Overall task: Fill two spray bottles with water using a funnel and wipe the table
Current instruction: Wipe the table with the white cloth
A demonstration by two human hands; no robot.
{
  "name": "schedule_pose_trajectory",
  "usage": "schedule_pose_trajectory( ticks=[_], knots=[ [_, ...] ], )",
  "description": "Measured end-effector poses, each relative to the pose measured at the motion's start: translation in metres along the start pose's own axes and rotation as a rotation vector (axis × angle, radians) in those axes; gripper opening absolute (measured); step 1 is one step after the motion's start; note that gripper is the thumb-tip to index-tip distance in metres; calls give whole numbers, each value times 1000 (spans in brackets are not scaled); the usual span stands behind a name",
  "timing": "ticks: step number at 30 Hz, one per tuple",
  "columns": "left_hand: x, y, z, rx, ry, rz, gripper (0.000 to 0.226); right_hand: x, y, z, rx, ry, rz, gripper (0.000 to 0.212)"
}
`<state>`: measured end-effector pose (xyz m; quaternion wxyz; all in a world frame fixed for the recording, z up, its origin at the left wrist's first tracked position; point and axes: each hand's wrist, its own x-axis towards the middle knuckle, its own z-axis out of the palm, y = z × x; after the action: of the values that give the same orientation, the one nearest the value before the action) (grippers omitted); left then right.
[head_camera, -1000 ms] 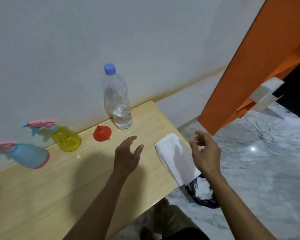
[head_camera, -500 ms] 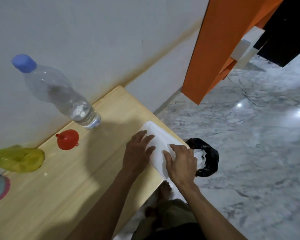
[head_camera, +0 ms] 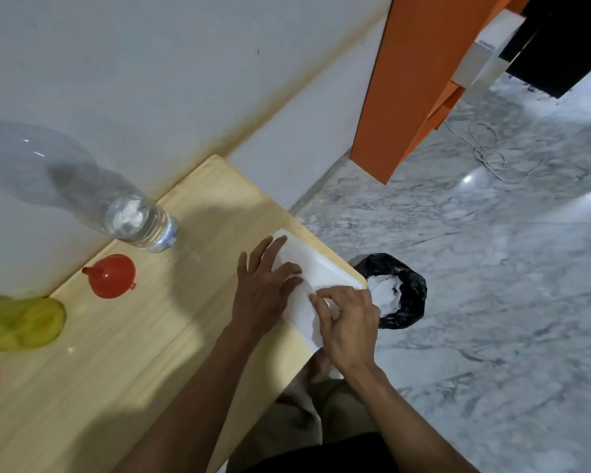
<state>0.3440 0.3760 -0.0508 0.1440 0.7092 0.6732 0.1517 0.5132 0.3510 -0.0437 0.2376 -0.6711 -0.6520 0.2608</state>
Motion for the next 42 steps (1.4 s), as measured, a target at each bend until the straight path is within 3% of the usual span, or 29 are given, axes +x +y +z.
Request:
schedule_pose_trajectory(
  ticks=[7,9,13,20,22,26,31,39,42],
  knots=[
    [-12,-7,-49,-188,-103,-70,46,1,-21,-26,392,-94,21,6],
    [-21,-9,-68,-287,-106,-103,40,0,-29,-28,435,-85,37,9],
    [-41,-20,-95,-536,21,-230,8,-8,-53,-23,559,-78,82,10],
    [-87,-61,-130,-715,182,-456,15,-41,-100,6,708,-128,178,7],
    [-97,-74,-138,-732,213,-515,19,-52,-113,16,715,-159,172,17],
    [-109,-100,-152,-704,250,-558,25,-66,-132,39,702,-134,183,16],
    [-115,-132,-156,-600,255,-479,28,-70,-148,73,614,-101,155,5],
    [-109,-184,-112,-355,209,-353,24,-64,-147,139,424,-7,42,19],
    [-105,-200,-88,-202,117,-269,25,-62,-135,162,383,-18,15,21]
  ],
)
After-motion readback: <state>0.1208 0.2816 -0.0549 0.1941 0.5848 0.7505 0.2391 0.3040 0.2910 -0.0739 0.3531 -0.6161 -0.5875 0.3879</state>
